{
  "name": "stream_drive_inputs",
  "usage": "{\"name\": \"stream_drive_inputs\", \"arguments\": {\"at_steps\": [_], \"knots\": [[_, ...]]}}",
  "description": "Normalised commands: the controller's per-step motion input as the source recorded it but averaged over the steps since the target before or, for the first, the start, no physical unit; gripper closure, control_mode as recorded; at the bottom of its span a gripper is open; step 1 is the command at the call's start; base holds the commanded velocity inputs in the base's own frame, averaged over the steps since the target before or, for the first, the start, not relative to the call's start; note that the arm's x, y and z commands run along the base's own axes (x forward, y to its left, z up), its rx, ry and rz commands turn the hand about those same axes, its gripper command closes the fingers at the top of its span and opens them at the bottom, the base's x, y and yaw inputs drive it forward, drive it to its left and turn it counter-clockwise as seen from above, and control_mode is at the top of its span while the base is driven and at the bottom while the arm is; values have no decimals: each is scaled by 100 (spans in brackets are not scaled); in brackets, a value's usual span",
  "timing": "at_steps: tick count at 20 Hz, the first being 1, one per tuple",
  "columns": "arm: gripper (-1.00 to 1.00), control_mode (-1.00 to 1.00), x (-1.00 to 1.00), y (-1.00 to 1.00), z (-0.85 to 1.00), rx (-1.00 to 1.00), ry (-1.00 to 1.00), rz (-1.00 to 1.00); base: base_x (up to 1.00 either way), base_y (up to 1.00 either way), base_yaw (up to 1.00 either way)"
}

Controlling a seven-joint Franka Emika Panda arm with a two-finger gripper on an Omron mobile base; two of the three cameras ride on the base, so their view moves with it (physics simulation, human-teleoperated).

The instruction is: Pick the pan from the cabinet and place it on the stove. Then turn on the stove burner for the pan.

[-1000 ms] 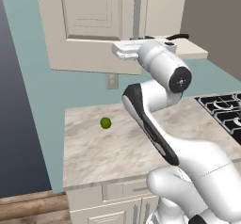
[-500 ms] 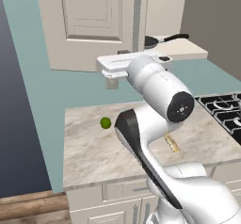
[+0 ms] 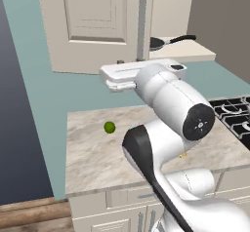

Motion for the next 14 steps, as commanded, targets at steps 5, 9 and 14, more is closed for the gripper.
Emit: {"name": "stream_drive_inputs", "arguments": {"at_steps": [5, 9, 14], "knots": [[-100, -100, -13, -62, 24, 17, 11, 1, 0, 0, 0], [-100, -100, -4, -81, 11, 23, 15, 5, 0, 0, 0], [-100, -100, -1, -78, 1, 25, 20, 6, 0, 0, 0]]}}
